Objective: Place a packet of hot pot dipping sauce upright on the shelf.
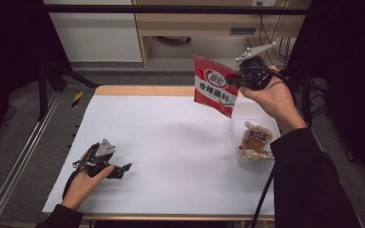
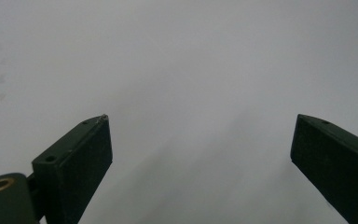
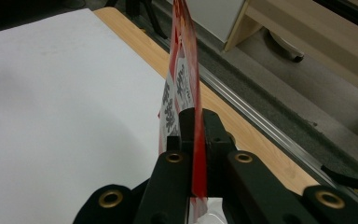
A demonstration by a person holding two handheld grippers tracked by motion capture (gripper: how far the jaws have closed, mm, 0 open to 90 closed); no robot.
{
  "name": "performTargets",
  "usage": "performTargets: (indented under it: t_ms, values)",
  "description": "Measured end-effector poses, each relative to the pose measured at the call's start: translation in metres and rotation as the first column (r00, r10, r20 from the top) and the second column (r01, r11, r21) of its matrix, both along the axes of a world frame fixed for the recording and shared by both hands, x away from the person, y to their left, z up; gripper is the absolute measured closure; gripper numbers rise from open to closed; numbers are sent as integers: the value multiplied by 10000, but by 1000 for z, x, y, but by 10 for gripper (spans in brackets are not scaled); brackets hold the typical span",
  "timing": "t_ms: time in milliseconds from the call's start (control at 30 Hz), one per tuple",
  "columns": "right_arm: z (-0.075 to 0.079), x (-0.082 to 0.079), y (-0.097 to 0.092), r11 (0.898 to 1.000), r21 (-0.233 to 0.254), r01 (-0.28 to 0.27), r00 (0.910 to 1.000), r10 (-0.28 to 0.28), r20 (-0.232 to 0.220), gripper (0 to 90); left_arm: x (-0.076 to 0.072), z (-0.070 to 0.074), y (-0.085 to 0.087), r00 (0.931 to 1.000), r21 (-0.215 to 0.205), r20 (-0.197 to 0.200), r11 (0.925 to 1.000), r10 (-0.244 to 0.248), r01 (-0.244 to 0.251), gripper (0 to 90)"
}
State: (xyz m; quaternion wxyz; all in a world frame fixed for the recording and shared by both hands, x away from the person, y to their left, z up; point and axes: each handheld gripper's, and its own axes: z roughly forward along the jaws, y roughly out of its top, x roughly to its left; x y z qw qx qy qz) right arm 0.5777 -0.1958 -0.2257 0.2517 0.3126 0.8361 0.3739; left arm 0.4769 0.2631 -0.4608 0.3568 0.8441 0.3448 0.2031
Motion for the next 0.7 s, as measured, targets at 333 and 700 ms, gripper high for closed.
performTargets:
  t_ms: [333,700]
  values:
    - [-1,1,-16,9992,209,330,9994,-332,101,898,0,1,0,10000,5,17,10000,-67,67,52]
    - [-8,-2,-39,9963,306,804,9966,-809,152,898,0,-1,-2,9999,35,-37,9999,-107,107,52]
